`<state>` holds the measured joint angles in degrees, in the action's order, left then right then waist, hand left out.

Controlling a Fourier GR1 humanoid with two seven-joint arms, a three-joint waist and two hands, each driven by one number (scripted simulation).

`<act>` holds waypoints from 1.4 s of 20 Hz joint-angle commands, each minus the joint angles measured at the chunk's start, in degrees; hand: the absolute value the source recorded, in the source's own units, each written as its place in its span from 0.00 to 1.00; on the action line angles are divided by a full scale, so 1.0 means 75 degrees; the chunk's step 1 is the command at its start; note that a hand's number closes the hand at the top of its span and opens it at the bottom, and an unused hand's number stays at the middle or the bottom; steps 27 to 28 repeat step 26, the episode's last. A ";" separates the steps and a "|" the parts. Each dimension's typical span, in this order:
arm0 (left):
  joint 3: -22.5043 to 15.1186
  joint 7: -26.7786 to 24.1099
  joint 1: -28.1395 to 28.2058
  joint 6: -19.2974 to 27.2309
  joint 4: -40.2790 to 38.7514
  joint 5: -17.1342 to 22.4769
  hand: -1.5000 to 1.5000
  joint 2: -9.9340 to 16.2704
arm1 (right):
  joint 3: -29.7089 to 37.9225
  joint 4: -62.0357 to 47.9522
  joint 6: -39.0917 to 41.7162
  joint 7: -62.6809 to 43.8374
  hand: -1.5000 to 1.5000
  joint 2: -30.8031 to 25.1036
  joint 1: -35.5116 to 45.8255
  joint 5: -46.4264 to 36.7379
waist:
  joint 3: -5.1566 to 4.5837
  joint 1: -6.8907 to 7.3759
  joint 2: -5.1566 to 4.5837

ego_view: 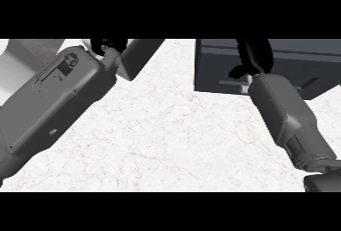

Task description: Pick up the can, place it into the drawer and close the drawer

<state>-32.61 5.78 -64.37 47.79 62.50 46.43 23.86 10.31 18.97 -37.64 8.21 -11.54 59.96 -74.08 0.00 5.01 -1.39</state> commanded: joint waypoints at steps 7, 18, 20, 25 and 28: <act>-0.0004 0.0487 -0.0128 0.0099 0.0405 -0.0187 0.00 0.0281 | 0.0192 -0.0748 -0.0067 -0.0486 0.00 -0.0363 0.1197 -0.0146 | 0.0023 0.0220 -0.0107; 0.0150 0.0580 0.0339 -0.0202 0.0802 -0.0128 0.00 0.0638 | 0.2232 -0.0928 0.1557 0.1238 0.00 0.0173 0.1703 0.2205 | 0.0052 0.0271 -0.0090; 0.0021 0.0616 0.0407 0.0051 0.1053 -0.0195 0.00 0.0490 | 0.2728 -0.0968 0.1843 0.1657 0.00 0.0121 0.1530 0.2722 | 0.0063 0.0233 -0.0022; 0.0194 0.0663 0.0557 -0.0154 0.1217 -0.0160 0.00 0.0720 | 0.3198 -0.0962 0.2100 0.1987 0.00 0.0015 0.1657 0.3171 | 0.0028 0.0215 -0.0065; 0.0145 0.0642 0.0766 -0.0213 0.1231 -0.0133 0.00 0.0662 | 0.3239 -0.1011 0.2192 0.2058 0.00 0.0039 0.1664 0.3210 | 0.0025 0.0249 -0.0097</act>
